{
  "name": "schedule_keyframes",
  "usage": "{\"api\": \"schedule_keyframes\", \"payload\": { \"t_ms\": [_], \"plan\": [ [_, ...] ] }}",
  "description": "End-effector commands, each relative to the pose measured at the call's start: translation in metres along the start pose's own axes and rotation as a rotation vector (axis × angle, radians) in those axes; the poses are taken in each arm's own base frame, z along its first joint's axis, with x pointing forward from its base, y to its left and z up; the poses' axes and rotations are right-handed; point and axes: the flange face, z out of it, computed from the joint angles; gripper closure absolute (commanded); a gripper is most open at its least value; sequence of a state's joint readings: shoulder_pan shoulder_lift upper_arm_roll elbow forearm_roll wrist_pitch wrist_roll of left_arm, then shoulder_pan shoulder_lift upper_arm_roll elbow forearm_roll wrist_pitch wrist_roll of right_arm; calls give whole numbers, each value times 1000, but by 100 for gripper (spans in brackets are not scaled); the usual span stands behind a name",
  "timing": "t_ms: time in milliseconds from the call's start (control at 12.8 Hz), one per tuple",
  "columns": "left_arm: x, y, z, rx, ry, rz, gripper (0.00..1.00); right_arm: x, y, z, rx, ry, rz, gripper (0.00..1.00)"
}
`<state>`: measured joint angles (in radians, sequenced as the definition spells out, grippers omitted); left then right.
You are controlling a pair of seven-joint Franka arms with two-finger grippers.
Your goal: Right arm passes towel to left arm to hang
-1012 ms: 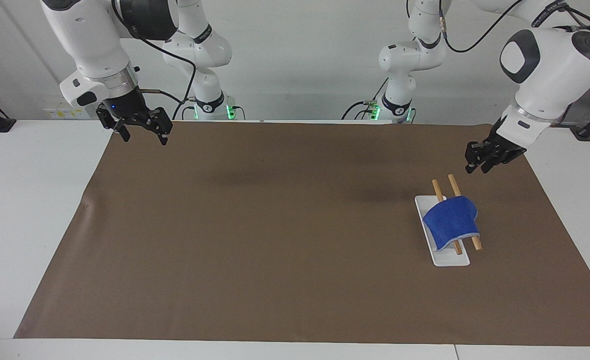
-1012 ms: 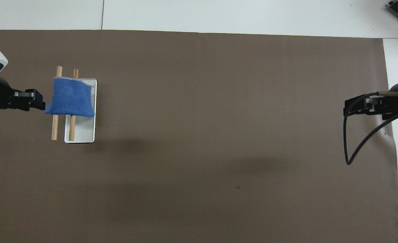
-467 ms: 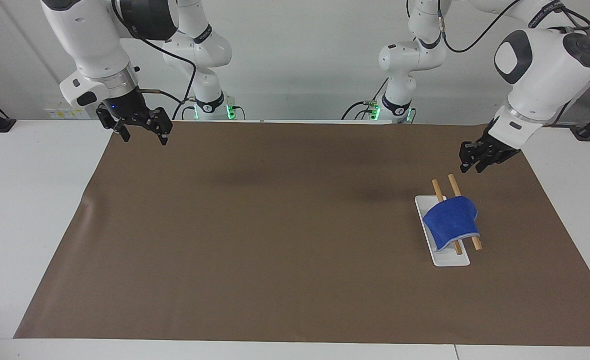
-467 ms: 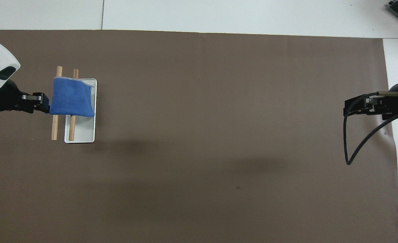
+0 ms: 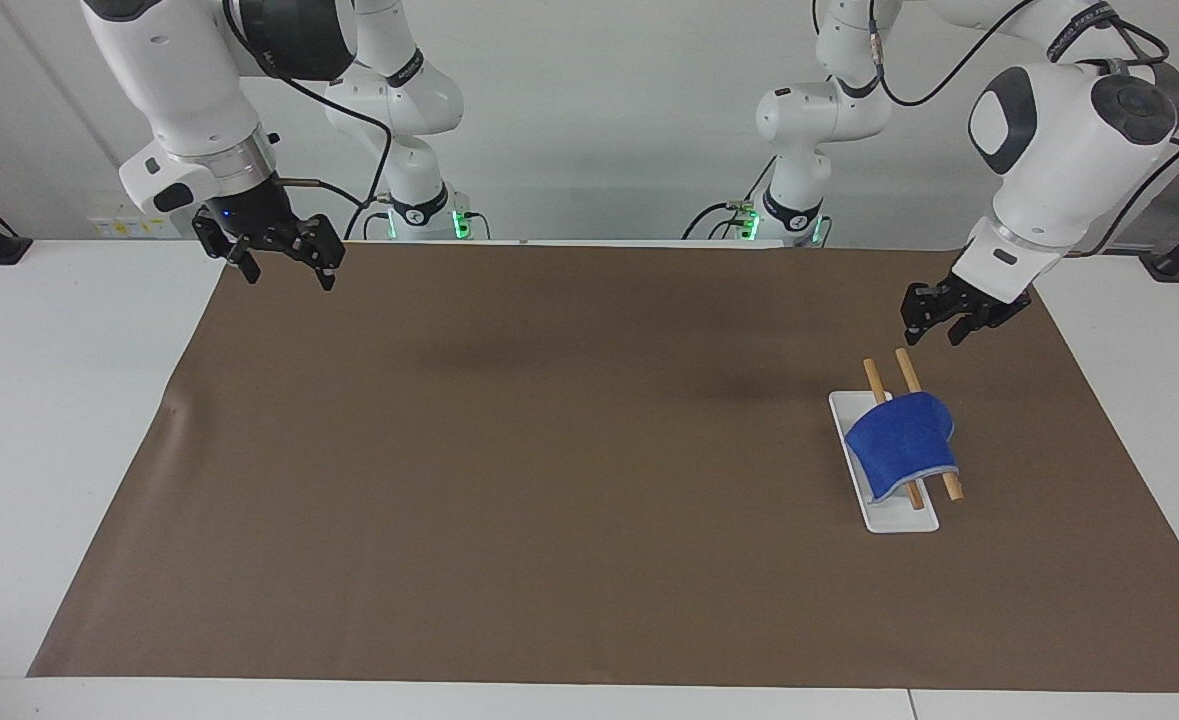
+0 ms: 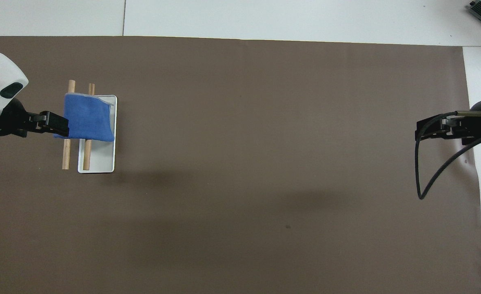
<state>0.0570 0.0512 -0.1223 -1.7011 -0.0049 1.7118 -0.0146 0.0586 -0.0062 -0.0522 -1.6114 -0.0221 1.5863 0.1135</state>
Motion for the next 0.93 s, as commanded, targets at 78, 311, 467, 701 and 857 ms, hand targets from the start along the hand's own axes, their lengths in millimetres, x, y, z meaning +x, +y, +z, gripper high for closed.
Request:
{"api": "schedule_keyframes", "payload": {
  "t_ms": [78, 311, 467, 701, 857],
  "plan": [
    [-9, 0, -13, 27, 21, 6, 0, -8, 3, -1, 19, -2, -18, 0],
    [-10, -8, -28, 27, 44, -6, 0, -8, 3, -1, 19, -2, -18, 0],
    [-11, -11, -44, 30, 47, -10, 0, -8, 3, -1, 19, -2, -16, 0],
    [-15, -16, -60, 85, 21, 20, 0, -8, 3, -1, 19, -3, -18, 0],
    [-16, -15, -62, 83, 22, 30, 0, -8, 3, -1, 19, -3, -18, 0]
  ]
}}
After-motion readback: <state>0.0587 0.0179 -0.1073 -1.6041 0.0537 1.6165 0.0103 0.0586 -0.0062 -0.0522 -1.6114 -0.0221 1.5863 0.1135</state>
